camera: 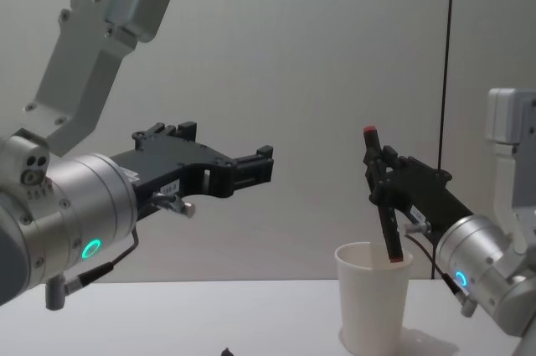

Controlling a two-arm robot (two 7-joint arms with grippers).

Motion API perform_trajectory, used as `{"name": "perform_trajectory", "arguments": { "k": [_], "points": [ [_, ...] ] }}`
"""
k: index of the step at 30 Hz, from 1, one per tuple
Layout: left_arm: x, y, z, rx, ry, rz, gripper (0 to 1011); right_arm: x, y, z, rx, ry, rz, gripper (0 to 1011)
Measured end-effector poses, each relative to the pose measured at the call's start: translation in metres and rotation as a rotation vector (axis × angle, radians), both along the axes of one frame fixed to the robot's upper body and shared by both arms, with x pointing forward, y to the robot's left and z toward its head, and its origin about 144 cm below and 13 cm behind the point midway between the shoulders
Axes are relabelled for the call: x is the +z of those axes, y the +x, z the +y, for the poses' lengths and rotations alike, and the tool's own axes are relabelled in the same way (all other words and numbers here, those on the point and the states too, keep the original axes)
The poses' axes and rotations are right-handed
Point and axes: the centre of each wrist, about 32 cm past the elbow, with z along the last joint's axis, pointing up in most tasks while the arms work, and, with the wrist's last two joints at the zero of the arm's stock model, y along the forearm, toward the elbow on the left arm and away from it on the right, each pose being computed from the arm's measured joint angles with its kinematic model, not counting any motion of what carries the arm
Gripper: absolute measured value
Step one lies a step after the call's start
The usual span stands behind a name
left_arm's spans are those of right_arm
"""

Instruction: Place the pen into the pen holder.

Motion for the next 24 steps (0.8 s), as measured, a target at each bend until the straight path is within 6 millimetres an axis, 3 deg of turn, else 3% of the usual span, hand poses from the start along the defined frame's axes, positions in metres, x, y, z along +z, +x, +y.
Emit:
{"name": "perform_trajectory", "arguments": {
  "k": [16,24],
  "points": [
    [0.0,0.0,0.0,0.0,0.0,0.0,1003,-0.0025,-0.002,0.0002,-0.002,-0.008,-0.016,183],
    [0.0,0.0,0.0,0.0,0.0,0.0,1003,-0.0025,-0.0019,-0.0008,-0.007,-0.014,-0.023,394]
  ]
}}
